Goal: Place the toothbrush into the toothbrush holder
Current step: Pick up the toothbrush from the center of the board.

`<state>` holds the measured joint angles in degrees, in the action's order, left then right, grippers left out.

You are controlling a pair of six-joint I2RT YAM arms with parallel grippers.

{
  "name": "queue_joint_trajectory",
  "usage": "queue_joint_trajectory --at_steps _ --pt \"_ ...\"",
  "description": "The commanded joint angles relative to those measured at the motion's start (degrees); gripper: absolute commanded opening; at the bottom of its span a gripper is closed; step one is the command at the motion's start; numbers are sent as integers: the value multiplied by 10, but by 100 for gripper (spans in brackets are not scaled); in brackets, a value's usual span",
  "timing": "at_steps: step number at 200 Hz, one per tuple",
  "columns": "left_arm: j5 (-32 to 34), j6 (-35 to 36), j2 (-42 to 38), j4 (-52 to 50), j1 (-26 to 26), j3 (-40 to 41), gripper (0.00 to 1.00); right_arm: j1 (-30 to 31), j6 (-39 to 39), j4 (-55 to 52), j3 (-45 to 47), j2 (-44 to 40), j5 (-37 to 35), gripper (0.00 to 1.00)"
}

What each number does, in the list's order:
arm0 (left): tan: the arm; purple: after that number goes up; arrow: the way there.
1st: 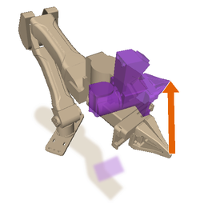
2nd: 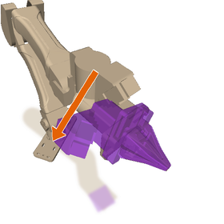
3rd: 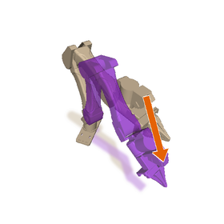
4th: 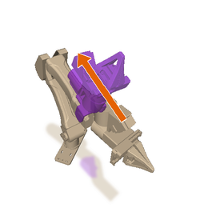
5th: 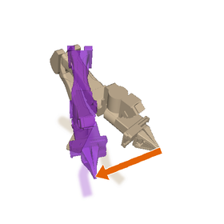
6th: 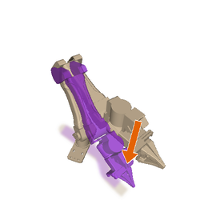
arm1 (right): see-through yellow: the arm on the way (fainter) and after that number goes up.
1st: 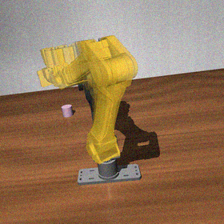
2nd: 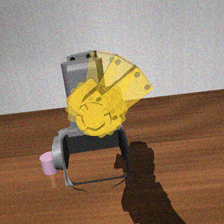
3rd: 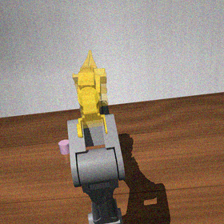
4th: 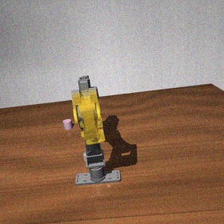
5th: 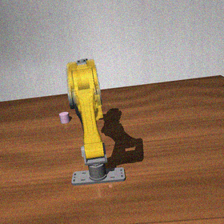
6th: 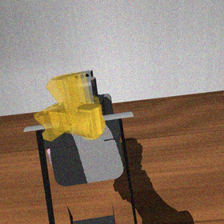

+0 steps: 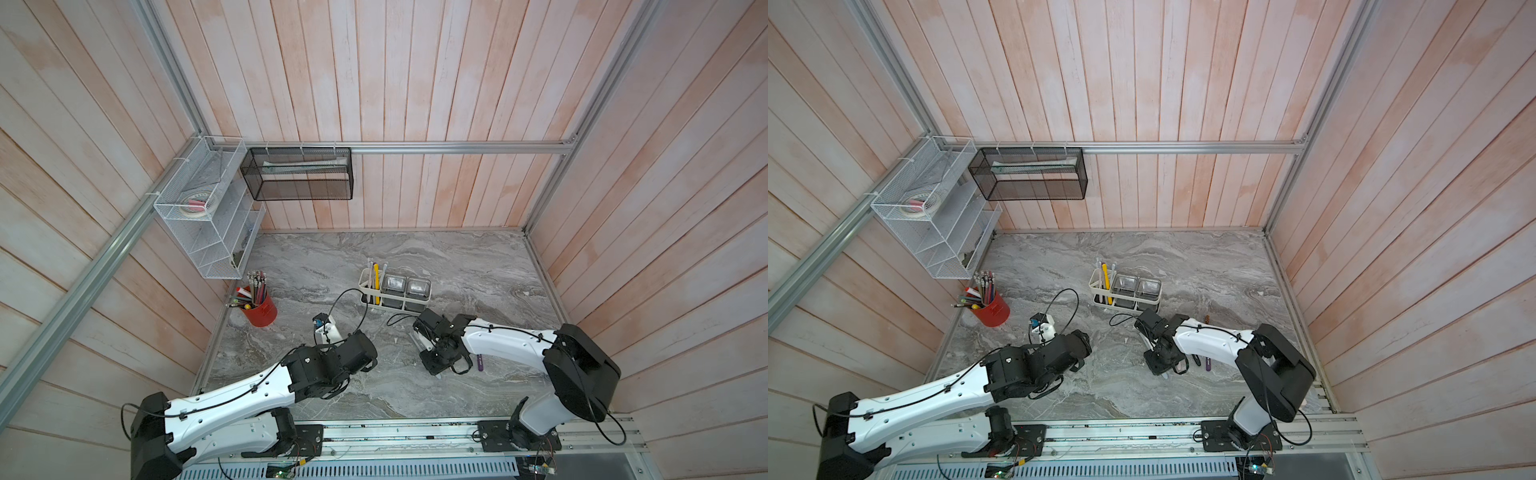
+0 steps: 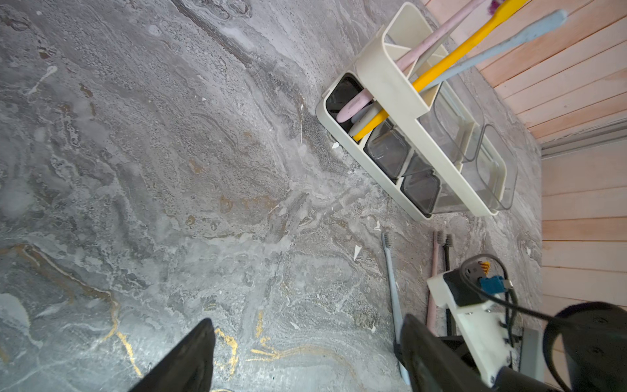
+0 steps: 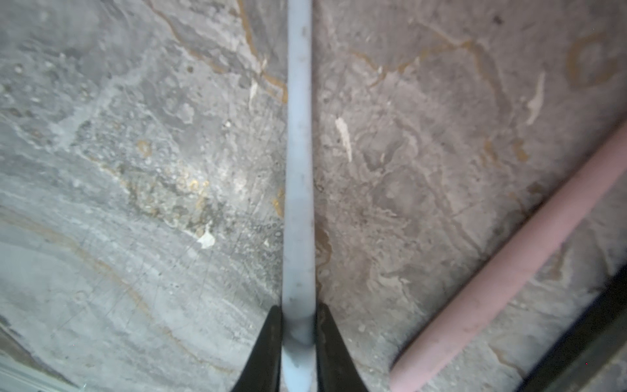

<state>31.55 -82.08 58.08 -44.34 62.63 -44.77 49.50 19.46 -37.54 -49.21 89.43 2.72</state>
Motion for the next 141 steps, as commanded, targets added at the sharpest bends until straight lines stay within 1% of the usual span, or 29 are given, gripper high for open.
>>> queue_joint_trajectory --at_steps 1,35,68,88,114,141 --pt "-4 10 5 13 -3 13 87 3 7 -22 -17 -23 -6 17" --pt "-9 12 11 22 -3 14 87 2 7 -28 -29 -51 -10 15" --pt "-16 4 9 47 -8 12 91 6 1 -37 -38 -78 9 13" --pt "-46 3 16 86 -31 11 92 14 6 -41 -43 -99 22 13" --pt "-95 7 60 120 -61 -9 92 34 16 -40 -55 -115 41 13" --pt "-111 7 120 114 -70 -60 92 71 25 -38 -66 -117 53 13"
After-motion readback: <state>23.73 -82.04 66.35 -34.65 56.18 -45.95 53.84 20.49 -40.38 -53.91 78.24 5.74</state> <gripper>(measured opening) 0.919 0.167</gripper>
